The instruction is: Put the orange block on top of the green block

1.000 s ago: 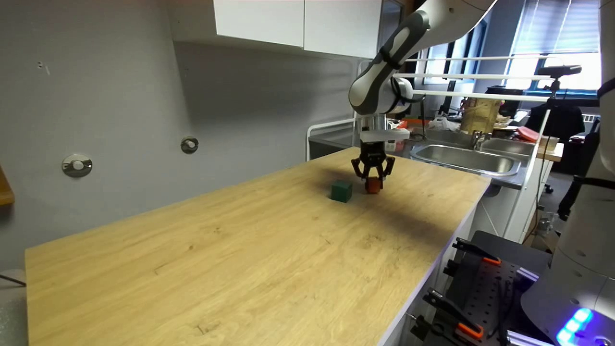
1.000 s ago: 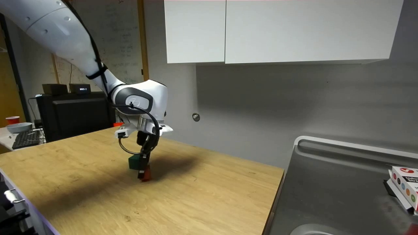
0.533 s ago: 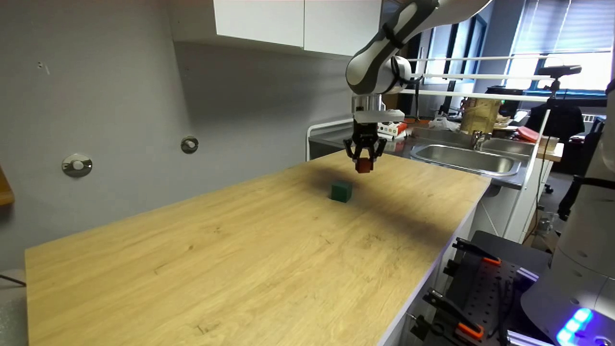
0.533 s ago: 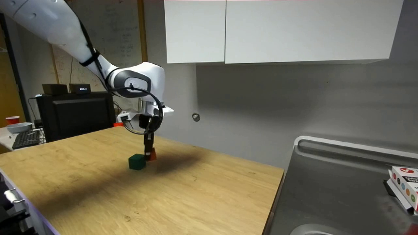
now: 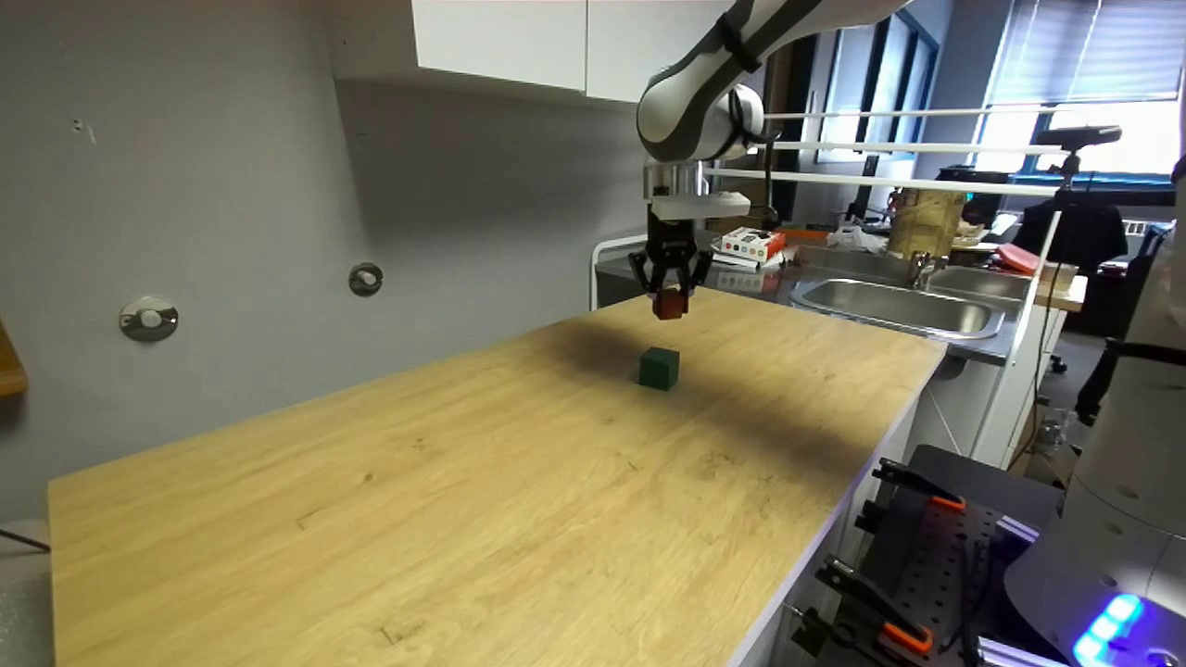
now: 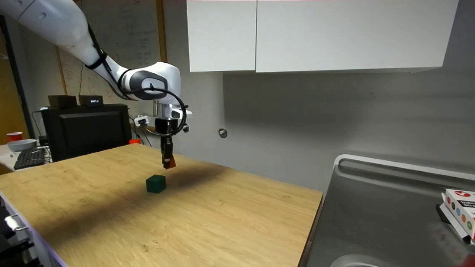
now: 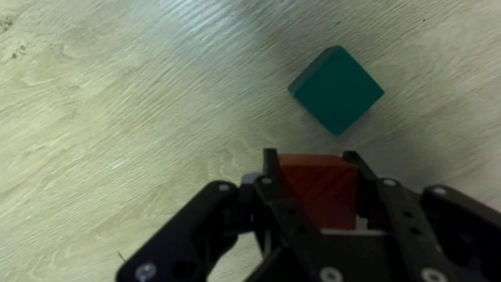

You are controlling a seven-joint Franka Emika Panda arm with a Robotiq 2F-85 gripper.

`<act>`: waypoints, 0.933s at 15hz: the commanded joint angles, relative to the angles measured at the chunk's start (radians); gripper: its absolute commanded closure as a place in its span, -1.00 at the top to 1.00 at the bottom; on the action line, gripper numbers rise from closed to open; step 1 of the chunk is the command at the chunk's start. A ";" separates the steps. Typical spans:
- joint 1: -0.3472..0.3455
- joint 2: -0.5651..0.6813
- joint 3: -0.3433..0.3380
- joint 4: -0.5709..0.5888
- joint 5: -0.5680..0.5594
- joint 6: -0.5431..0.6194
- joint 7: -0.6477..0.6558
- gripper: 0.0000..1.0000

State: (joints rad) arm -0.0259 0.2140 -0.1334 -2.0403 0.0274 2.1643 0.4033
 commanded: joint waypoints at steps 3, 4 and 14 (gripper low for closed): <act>0.028 0.047 0.029 0.076 -0.030 -0.060 0.031 -0.63; 0.031 0.055 0.031 0.080 -0.029 -0.064 0.029 -0.63; 0.043 0.106 0.038 0.059 -0.012 -0.072 0.023 -0.63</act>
State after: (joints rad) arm 0.0130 0.3139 -0.1029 -1.9944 0.0212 2.1252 0.4048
